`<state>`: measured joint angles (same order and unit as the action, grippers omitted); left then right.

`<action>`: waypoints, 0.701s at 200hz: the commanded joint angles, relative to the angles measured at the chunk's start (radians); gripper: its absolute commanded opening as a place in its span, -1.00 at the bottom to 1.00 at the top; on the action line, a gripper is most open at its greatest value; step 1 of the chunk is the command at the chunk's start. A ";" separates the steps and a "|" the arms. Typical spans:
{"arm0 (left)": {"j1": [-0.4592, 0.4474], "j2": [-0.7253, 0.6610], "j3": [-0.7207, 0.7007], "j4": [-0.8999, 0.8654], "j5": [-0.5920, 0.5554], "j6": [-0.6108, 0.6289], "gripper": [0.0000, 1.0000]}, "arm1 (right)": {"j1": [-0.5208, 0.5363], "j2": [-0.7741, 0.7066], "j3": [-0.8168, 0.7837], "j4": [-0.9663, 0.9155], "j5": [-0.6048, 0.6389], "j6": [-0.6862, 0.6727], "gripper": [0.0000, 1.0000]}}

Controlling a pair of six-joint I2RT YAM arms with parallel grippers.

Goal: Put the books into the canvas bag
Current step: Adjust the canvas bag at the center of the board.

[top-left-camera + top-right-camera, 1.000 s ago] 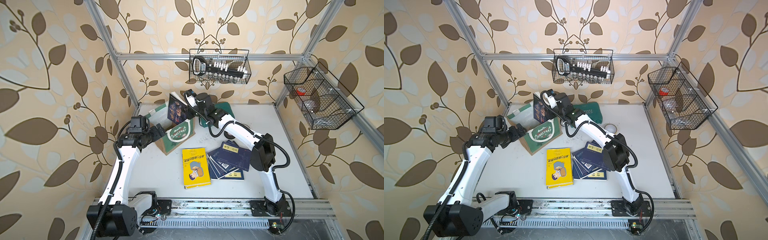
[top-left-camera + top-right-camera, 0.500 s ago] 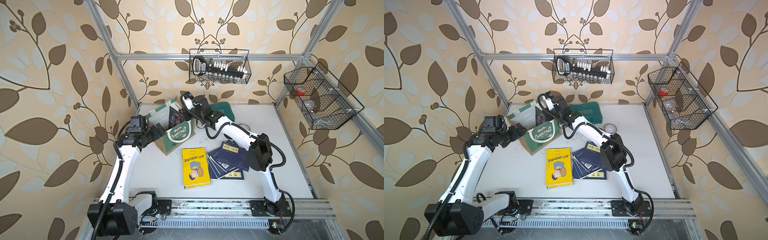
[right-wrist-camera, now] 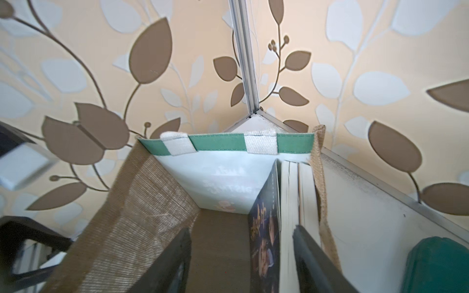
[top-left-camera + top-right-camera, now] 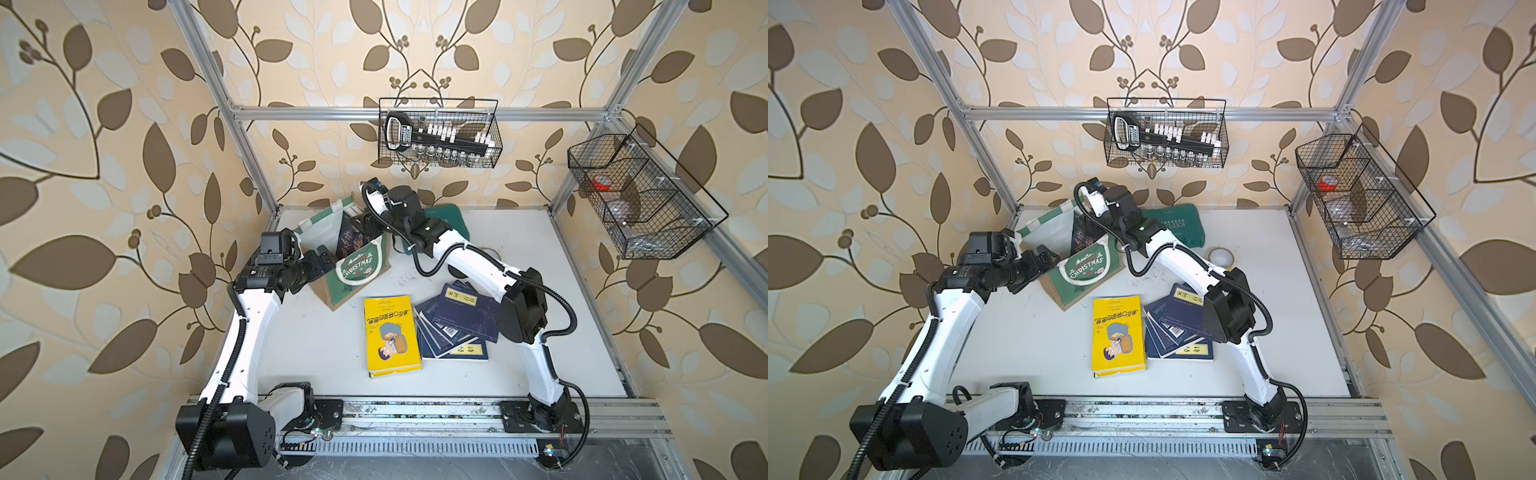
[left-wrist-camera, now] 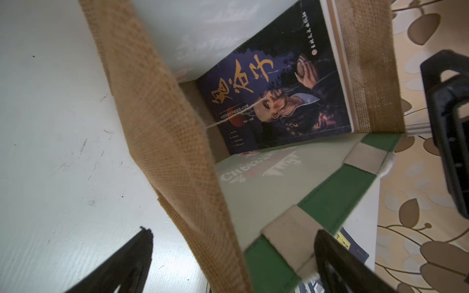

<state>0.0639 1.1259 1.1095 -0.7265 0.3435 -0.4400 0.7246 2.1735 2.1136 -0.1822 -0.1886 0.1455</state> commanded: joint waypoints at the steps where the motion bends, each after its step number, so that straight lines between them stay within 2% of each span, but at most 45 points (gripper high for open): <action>1: -0.032 -0.043 0.040 0.034 0.106 0.046 0.98 | 0.008 -0.103 -0.038 0.027 -0.056 -0.004 0.36; 26: -0.077 -0.070 0.024 0.053 0.170 0.077 0.98 | 0.007 -0.192 -0.143 0.044 -0.060 0.006 0.43; 74: -0.178 -0.135 -0.037 0.042 0.256 0.129 0.98 | 0.007 -0.411 -0.481 0.067 -0.047 0.035 0.68; 140: -0.287 -0.229 -0.139 -0.015 0.270 0.150 0.98 | 0.006 -0.731 -0.986 0.152 0.009 0.114 0.72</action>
<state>-0.1799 0.9367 1.0004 -0.7181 0.5720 -0.3332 0.7265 1.5356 1.2453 -0.0803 -0.2131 0.2180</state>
